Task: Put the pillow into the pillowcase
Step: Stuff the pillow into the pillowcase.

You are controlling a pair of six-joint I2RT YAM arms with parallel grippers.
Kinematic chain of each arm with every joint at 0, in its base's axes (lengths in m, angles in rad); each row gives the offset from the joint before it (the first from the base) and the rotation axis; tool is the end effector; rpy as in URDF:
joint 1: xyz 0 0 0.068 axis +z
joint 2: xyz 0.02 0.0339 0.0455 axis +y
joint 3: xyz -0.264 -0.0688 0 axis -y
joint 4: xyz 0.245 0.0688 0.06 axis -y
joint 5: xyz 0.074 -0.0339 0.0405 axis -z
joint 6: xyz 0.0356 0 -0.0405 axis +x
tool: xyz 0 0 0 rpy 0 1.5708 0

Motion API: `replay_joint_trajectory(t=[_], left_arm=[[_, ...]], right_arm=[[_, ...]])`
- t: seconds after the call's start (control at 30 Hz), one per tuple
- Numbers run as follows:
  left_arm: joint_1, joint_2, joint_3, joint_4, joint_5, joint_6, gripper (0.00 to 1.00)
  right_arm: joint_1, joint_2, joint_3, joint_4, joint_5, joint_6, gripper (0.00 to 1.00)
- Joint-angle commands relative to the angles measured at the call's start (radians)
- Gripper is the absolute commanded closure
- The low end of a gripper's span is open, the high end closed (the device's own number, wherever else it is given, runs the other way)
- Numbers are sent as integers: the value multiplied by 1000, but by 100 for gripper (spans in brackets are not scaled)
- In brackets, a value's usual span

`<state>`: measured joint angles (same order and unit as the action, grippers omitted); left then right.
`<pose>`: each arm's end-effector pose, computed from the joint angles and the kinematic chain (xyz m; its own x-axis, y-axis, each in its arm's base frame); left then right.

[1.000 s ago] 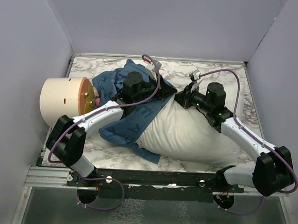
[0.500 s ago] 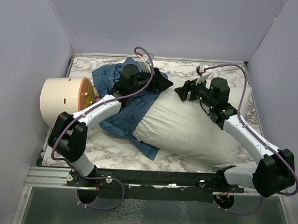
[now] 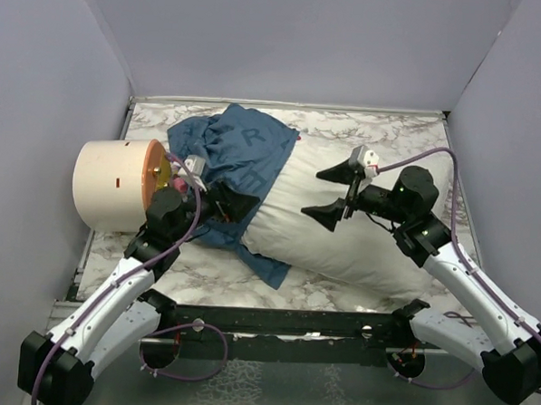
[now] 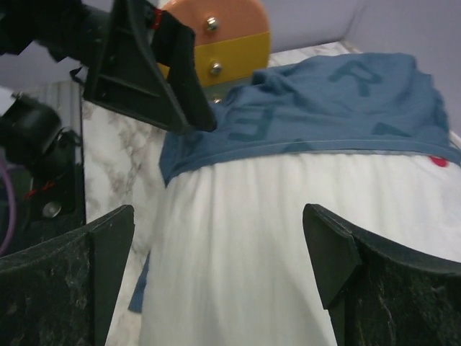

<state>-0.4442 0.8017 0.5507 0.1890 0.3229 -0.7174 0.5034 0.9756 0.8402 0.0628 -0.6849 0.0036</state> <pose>0.1723 -0.0945 0.2938 -0.4981 -0.4534 -0.7391 0.4858 0.5602 -0.6710 0.1855 0.1279 0.3511 -0.0669 -0.0336 -0.9972 -0.9260 0.3742 0.0495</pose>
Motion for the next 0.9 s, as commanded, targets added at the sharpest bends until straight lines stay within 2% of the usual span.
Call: replay_joint_trajectory(t=[0.0,0.1,0.23,0.33,0.53,0.6,0.73,0.8,0.87], left_arm=[[5,-156,-150,-114,31,-214,17],[5,-308,-265,-199,-10,-298,27],[5,-481,-395,-249,-39,-417,33],[4,-511,-449,-270,-25,-454,33],[4,-452,-449,-325,-54,-387,27],[3,-397,-443,-317,-51,-362,25],[2,-286,-408,-280,-70,-290,23],[2,-253,-414,-200,-85,-283,23],[2,-229,-448,-71,-88,-305,23]], right_arm=[[110,0,18,-189,-28,-209,0],[224,40,35,-303,177,-294,0],[285,123,33,-344,336,-293,5],[312,195,42,-351,450,-290,8],[328,382,108,-407,753,-256,12],[328,431,120,-394,831,-221,17],[327,477,145,-322,835,-193,33],[327,499,171,-304,812,-179,46],[327,520,192,-300,790,-168,55]])
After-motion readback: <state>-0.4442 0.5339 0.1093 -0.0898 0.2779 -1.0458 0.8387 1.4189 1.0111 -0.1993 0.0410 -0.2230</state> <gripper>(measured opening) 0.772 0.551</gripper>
